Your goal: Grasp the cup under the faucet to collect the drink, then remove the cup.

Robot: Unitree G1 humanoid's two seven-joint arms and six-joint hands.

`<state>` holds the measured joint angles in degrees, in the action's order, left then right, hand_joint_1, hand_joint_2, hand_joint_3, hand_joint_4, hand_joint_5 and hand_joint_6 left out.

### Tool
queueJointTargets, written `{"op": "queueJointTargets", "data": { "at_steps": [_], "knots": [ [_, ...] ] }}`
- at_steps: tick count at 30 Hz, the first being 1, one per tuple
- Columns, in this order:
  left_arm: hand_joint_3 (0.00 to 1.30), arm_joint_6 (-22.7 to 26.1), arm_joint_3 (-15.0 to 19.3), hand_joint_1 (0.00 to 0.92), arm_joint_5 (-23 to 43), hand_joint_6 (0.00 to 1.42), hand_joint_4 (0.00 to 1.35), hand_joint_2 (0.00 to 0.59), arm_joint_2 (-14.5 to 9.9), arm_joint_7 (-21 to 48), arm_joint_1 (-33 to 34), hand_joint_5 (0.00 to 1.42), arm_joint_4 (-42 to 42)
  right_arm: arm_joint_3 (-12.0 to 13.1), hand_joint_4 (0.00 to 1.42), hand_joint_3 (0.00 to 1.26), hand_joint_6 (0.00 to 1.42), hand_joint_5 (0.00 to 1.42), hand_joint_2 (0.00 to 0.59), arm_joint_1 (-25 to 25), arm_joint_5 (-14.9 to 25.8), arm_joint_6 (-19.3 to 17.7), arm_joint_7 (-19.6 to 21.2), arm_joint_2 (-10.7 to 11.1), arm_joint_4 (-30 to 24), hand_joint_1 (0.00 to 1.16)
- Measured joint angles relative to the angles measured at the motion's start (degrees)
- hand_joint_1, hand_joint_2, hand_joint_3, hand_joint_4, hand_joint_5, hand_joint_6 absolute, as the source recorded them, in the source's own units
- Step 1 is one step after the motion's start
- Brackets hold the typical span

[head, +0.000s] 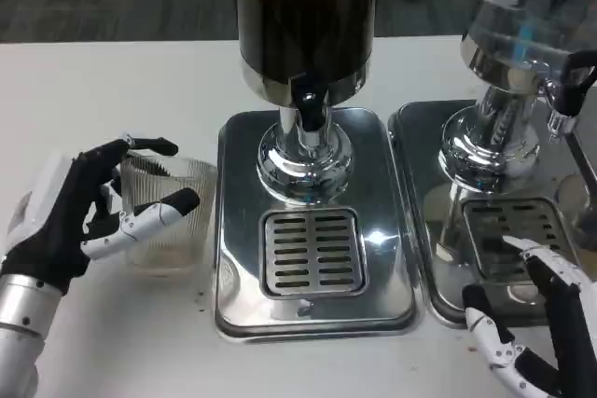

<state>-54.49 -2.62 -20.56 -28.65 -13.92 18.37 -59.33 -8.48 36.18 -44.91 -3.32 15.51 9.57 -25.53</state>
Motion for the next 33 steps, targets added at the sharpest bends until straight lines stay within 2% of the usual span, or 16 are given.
{"op": "queueJointTargets", "data": {
  "at_steps": [22, 33],
  "knots": [
    [0.6, -3.08, 1.41, 0.451, 0.23, 1.39, 0.75, 0.069, 0.0, 0.93, 0.16, 0.98, 1.46, -1.3, 0.23, 0.33, 0.36, 0.22, 0.403, 0.12, -1.24, 0.08, 0.65, -1.98, 0.03, 0.39],
    [0.6, -4.6, 1.42, 0.451, 0.26, 1.39, 0.75, 0.067, 0.25, 1.5, 0.32, 0.98, 2.7, -1.67, 0.23, 0.33, 0.37, 0.22, 0.413, 0.14, -2.04, 0.08, 1.27, -2.27, 0.11, 0.4]
  ]
}}
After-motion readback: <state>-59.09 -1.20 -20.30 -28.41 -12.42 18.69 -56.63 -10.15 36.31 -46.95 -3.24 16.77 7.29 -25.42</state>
